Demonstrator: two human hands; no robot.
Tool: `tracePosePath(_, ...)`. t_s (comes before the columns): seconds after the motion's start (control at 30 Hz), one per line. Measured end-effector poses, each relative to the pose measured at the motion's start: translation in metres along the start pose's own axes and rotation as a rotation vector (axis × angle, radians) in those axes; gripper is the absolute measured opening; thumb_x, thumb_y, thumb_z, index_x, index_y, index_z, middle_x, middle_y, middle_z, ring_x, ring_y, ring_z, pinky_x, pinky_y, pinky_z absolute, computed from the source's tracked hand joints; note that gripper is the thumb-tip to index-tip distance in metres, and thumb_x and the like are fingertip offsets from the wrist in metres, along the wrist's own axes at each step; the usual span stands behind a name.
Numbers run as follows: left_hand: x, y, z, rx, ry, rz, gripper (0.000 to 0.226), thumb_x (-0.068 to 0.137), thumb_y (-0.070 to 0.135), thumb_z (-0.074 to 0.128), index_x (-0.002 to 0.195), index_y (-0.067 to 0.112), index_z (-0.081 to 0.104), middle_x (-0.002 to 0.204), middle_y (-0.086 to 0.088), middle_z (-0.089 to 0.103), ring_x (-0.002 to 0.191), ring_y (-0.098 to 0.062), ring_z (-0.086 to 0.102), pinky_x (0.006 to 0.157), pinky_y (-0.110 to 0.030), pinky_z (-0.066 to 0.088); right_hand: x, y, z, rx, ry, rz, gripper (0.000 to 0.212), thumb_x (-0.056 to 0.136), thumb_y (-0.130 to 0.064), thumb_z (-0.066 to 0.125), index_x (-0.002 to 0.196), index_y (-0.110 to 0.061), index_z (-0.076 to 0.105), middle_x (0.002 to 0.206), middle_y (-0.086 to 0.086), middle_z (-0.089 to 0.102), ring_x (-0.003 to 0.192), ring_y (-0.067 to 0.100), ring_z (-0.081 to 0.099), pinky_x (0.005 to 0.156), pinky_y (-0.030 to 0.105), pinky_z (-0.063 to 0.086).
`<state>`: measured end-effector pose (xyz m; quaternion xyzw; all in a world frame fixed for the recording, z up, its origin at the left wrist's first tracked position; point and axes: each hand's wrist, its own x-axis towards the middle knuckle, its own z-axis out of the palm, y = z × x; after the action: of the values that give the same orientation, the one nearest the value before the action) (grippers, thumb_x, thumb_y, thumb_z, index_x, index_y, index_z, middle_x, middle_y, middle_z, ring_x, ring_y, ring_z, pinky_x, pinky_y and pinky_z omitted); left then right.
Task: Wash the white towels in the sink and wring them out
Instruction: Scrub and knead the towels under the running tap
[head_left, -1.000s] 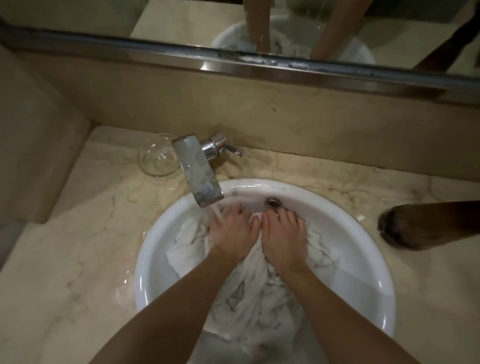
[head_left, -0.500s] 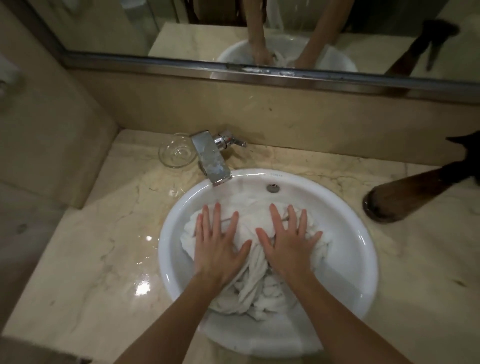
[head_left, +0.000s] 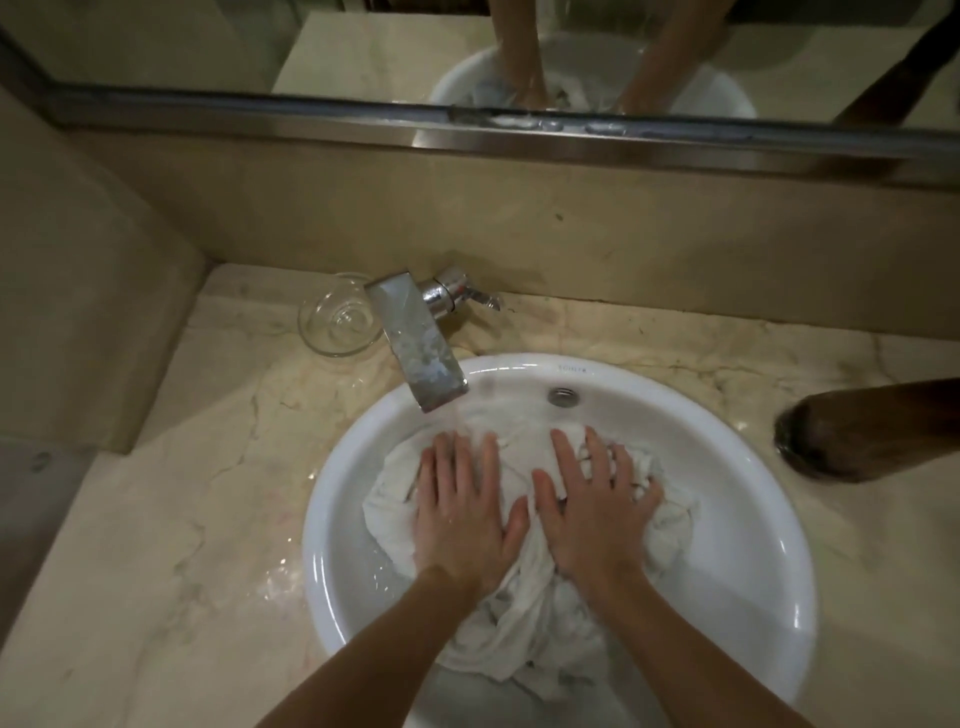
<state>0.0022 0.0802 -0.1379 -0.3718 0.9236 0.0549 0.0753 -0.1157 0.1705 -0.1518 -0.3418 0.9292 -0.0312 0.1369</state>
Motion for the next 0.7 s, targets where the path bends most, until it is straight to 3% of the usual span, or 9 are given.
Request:
tracePosePath(0.17, 0.007, 0.001, -0.004, 0.031, 0.052, 0.026, 0.059, 0.098, 0.049, 0.03, 0.143, 0.014, 0.047, 0.141, -0.02, 0.052, 0.131, -0.043, 0.044, 0.114, -0.051, 0.016, 0.012, -0.007, -0.015, -0.023, -0.053, 0.002, 0.057, 0.093, -0.058, 0.023, 0.135, -0.037, 0.056, 0.139, 0.009, 0.055, 0.118, 0.039, 0.05, 0.095, 0.067, 0.035)
tracePosePath(0.27, 0.006, 0.002, -0.013, 0.039, 0.033, 0.032, 0.05, 0.096, 0.049, 0.033, 0.133, 0.018, 0.05, 0.134, -0.017, 0.052, 0.125, -0.039, 0.043, 0.113, -0.051, 0.02, 0.015, -0.009, -0.028, -0.083, -0.112, -0.016, 0.06, 0.095, -0.058, 0.015, 0.143, -0.038, 0.045, 0.14, 0.014, 0.048, 0.119, 0.041, 0.046, 0.096, 0.059, 0.036)
tracePosePath(0.33, 0.01, -0.004, -0.024, 0.03, 0.0, 0.046, 0.052, 0.093, 0.056, 0.034, 0.132, 0.024, 0.049, 0.136, -0.015, 0.049, 0.125, -0.036, 0.041, 0.112, -0.05, 0.02, 0.015, -0.008, -0.036, -0.075, -0.195, -0.009, 0.052, 0.098, -0.061, 0.019, 0.142, -0.04, 0.038, 0.137, 0.015, 0.046, 0.121, 0.04, 0.044, 0.097, 0.056, 0.035)
tracePosePath(0.4, 0.022, -0.021, -0.04, 0.071, -0.126, 0.101, 0.064, 0.088, 0.073, 0.032, 0.137, 0.035, 0.044, 0.143, -0.013, 0.043, 0.128, -0.035, 0.038, 0.109, -0.05, 0.021, 0.009, -0.005, -0.048, 0.003, -0.225, 0.004, 0.05, 0.096, -0.065, 0.025, 0.137, -0.039, 0.039, 0.129, 0.015, 0.05, 0.117, 0.04, 0.047, 0.095, 0.053, 0.037)
tracePosePath(0.47, 0.027, -0.042, -0.056, 0.137, -0.208, 0.106, 0.089, 0.073, 0.093, 0.028, 0.145, 0.042, 0.036, 0.147, -0.013, 0.041, 0.131, -0.034, 0.038, 0.106, -0.049, 0.026, 0.003, -0.002, -0.058, 0.095, -0.284, 0.031, 0.055, 0.096, -0.066, 0.028, 0.142, -0.038, 0.037, 0.131, 0.016, 0.051, 0.12, 0.04, 0.049, 0.097, 0.05, 0.039)
tracePosePath(0.57, 0.014, -0.05, -0.063, 0.102, -0.257, -0.015, 0.121, 0.054, 0.104, 0.031, 0.15, 0.03, 0.028, 0.143, -0.014, 0.045, 0.133, -0.033, 0.041, 0.105, -0.051, 0.032, -0.009, 0.001, -0.076, 0.195, -0.345, 0.053, 0.06, 0.096, -0.062, 0.031, 0.148, -0.031, 0.037, 0.137, 0.016, 0.053, 0.124, 0.038, 0.05, 0.101, 0.045, 0.04)
tracePosePath(0.7, 0.009, -0.052, -0.067, -0.272, -0.352, -0.253, 0.124, 0.043, 0.097, 0.06, 0.131, 0.011, 0.046, 0.122, -0.01, 0.061, 0.111, -0.031, 0.058, 0.091, -0.041, 0.049, -0.026, 0.013, -0.091, 0.304, -0.456, 0.142, 0.06, 0.091, -0.062, 0.034, 0.14, -0.031, 0.05, 0.138, 0.01, 0.054, 0.123, 0.034, 0.05, 0.1, 0.042, 0.039)
